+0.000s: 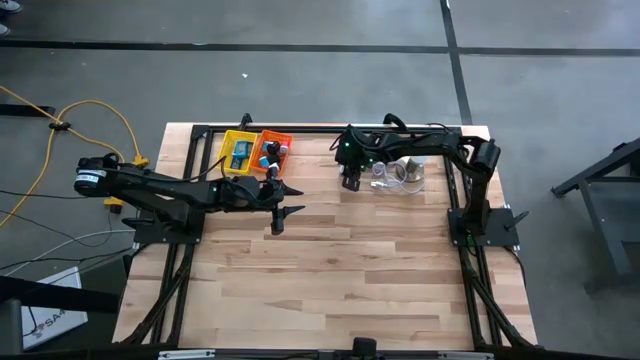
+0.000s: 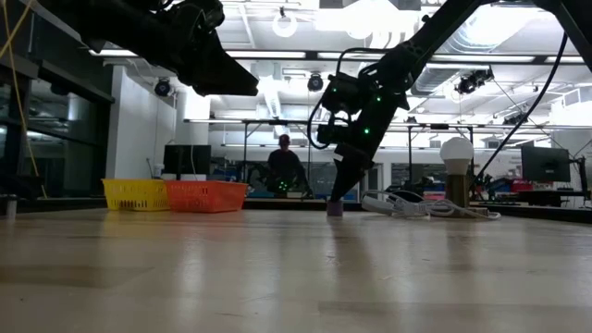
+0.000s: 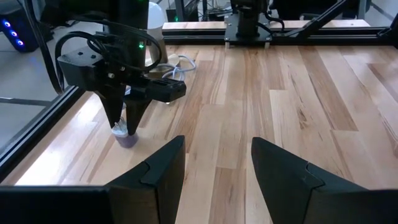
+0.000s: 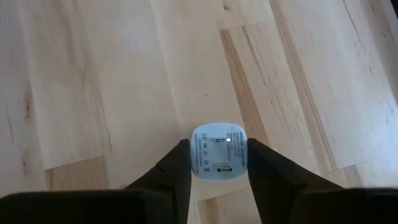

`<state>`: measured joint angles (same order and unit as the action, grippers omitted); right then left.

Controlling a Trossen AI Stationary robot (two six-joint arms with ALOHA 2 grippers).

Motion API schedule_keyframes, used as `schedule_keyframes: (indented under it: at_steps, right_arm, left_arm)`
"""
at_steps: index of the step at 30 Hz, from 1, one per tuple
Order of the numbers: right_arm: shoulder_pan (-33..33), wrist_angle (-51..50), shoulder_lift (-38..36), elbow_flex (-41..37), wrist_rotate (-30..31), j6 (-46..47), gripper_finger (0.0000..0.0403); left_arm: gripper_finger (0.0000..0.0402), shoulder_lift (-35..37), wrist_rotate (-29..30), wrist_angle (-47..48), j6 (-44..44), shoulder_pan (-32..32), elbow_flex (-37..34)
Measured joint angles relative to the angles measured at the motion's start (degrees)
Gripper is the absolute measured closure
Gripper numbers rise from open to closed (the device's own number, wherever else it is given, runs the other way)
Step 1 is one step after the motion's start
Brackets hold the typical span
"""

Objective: Pick & Place Office items
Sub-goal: Put the purple adapter into the orange basket

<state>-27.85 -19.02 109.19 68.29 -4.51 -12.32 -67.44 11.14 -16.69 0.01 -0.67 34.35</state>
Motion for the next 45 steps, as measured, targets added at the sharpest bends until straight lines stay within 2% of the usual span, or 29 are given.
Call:
schedule_keyframes:
  at_steps: [9, 13, 22, 27, 34, 40, 45]
  right_arm:
    - [2.5, 0.2, -3.6, 0.0, -0.4, 0.1, 0.0285]
    - [4.5, 0.2, -7.5, 0.0, -1.1, 0.5, 0.0285]
    - [9.5, 0.5, -18.8, 0.0, -6.5, 6.1, 0.0286]
    - [13.5, 0.7, -23.2, 0.0, -6.5, 8.3, 0.0287]
    - [19.9, 2.3, -24.4, 0.0, -5.5, 9.3, 0.0287]
    - [24.3, 3.5, -24.4, 0.0, 0.7, 6.5, 0.0287]
    - [26.6, 5.4, -24.4, 0.0, 3.3, 4.0, 0.0287]
  left_arm:
    - [0.0224, 0.0, 0.0, 0.0, 0.0, 0.0, 0.0]
    - [0.0224, 0.0, 0.0, 0.0, 0.0, 0.0, 0.0]
    - [0.0224, 0.0, 0.0, 0.0, 0.6, 0.0, 0.0]
    - [0.0224, 0.0, 0.0, -0.9, 0.9, 0.0, 0.0]
    - [0.0224, 0.0, 0.0, -4.8, 4.5, 0.0, 0.0]
    - [0.0224, 0.0, 0.0, -8.0, 3.4, 0.0, 0.0]
    - [0.0224, 0.0, -1.8, -10.9, 3.1, 0.0, 0.0]
